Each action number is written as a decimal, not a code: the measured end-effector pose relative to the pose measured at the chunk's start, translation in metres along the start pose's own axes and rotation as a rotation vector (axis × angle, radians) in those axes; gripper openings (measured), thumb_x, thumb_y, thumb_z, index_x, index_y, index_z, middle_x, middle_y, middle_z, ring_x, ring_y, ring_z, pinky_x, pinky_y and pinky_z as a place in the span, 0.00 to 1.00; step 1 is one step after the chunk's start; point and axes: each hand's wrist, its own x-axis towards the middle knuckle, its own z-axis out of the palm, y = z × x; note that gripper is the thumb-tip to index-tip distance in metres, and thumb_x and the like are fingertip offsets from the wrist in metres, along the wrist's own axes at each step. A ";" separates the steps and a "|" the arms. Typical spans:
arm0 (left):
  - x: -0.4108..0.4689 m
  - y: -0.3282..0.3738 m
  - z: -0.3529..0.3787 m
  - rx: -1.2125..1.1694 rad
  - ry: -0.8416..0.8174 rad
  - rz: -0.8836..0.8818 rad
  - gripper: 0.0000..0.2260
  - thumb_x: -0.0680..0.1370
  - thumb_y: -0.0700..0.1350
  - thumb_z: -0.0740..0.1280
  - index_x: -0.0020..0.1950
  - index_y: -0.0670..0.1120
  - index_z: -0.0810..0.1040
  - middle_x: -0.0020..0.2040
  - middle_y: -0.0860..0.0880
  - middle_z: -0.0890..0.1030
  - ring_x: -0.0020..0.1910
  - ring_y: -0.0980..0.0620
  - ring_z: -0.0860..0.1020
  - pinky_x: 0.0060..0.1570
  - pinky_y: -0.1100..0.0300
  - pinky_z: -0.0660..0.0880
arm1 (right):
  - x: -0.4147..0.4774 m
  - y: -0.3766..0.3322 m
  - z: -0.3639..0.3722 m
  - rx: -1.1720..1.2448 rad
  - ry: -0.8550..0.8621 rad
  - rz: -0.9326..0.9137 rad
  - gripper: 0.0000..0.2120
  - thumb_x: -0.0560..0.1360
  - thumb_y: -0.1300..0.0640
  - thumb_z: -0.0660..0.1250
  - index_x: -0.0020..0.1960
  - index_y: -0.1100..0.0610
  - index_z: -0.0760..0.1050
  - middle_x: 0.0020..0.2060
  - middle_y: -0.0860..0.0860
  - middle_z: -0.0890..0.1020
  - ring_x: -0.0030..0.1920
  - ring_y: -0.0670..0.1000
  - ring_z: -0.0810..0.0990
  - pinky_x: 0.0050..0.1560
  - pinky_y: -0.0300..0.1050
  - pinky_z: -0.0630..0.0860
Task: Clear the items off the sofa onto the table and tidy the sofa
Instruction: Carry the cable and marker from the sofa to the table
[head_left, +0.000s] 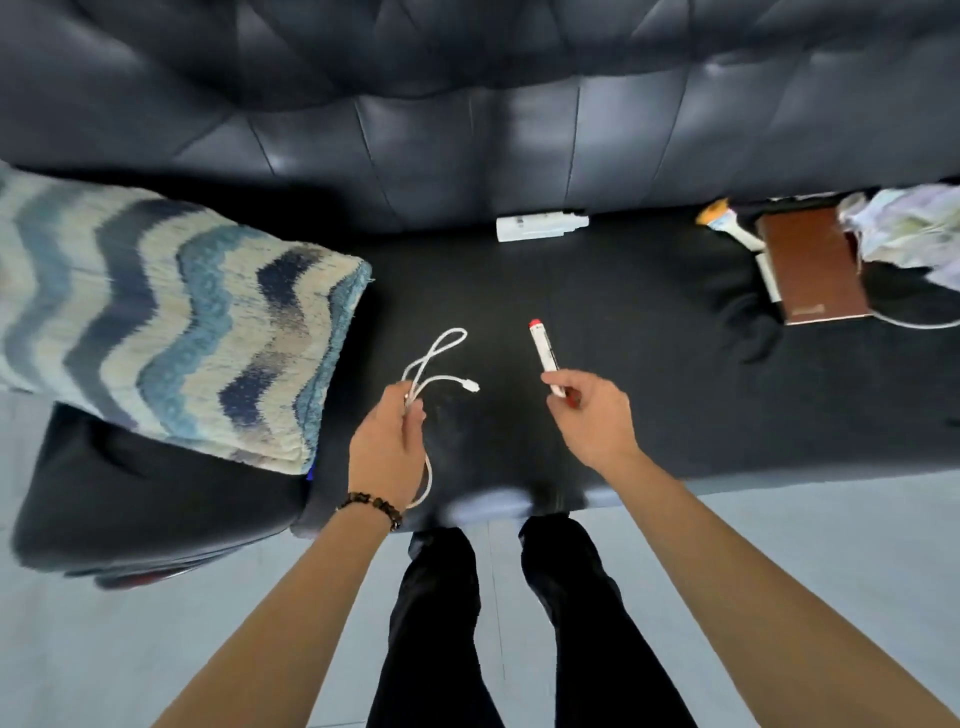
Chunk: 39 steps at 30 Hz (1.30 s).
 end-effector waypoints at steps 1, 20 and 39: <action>-0.016 0.023 -0.019 -0.048 0.035 -0.038 0.09 0.82 0.45 0.59 0.61 0.47 0.73 0.43 0.50 0.82 0.42 0.47 0.80 0.46 0.50 0.76 | -0.023 -0.013 -0.020 0.020 0.007 -0.023 0.13 0.78 0.60 0.66 0.58 0.48 0.81 0.44 0.46 0.81 0.35 0.43 0.77 0.35 0.24 0.70; -0.160 0.192 -0.262 -0.225 0.208 0.442 0.10 0.83 0.46 0.59 0.58 0.61 0.73 0.44 0.54 0.80 0.43 0.55 0.79 0.45 0.63 0.75 | -0.305 -0.089 -0.177 0.402 0.504 -0.296 0.18 0.77 0.59 0.69 0.57 0.36 0.76 0.46 0.41 0.83 0.46 0.44 0.81 0.50 0.37 0.78; -0.280 0.294 -0.123 -0.152 -0.571 0.990 0.11 0.82 0.41 0.58 0.61 0.52 0.74 0.42 0.56 0.78 0.37 0.57 0.76 0.40 0.72 0.72 | -0.567 0.083 -0.078 0.795 1.266 0.259 0.14 0.78 0.62 0.69 0.58 0.45 0.81 0.54 0.41 0.80 0.49 0.40 0.80 0.44 0.27 0.75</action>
